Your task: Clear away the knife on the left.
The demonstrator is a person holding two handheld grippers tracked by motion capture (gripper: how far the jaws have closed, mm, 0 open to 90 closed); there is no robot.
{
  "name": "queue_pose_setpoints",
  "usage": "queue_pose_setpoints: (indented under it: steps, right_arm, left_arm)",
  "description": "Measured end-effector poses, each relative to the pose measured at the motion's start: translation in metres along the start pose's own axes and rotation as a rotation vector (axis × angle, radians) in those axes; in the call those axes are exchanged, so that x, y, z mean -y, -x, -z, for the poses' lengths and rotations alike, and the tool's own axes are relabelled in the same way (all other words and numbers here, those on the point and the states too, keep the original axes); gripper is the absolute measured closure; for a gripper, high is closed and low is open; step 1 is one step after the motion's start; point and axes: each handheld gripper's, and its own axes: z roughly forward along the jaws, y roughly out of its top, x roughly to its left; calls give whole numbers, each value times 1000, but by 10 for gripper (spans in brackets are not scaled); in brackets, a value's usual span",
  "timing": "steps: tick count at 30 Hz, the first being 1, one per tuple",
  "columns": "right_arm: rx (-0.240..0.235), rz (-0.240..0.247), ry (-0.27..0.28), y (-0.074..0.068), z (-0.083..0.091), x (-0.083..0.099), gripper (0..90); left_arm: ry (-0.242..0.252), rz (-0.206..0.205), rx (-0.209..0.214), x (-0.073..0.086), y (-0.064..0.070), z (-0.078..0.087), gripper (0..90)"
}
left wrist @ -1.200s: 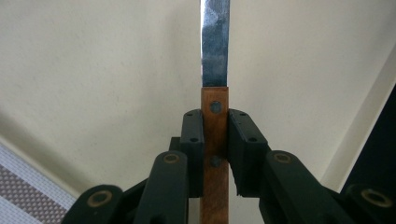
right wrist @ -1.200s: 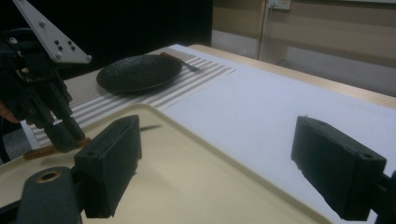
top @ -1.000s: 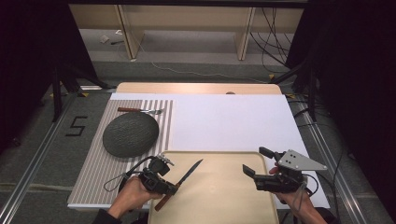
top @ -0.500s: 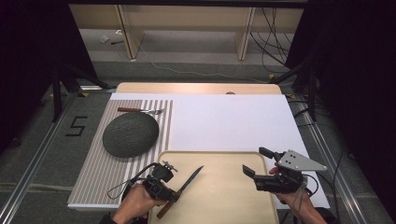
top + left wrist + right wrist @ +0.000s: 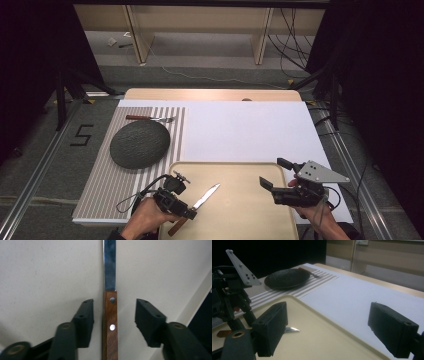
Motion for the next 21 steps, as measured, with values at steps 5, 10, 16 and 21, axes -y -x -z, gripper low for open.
queue_pose_setpoints:
  steps: [5, 10, 16, 21]
  right_arm:
    - [-1, 1, -2, 0, 0, 0, 170]
    - [-1, 2, -4, 0, 0, 0, 170]
    - [0, 4, -4, 0, 0, 0, 170]
    - [-1, 5, -2, 0, -1, 0, 170]
  left_arm:
    - [94, -93, -35, -4, 13, 9, 320]
    - [139, -191, -54, -7, 22, 7, 227]
    - [126, -256, -26, -9, 29, -3, 373]
    - [73, -274, -37, -12, 33, -15, 670]
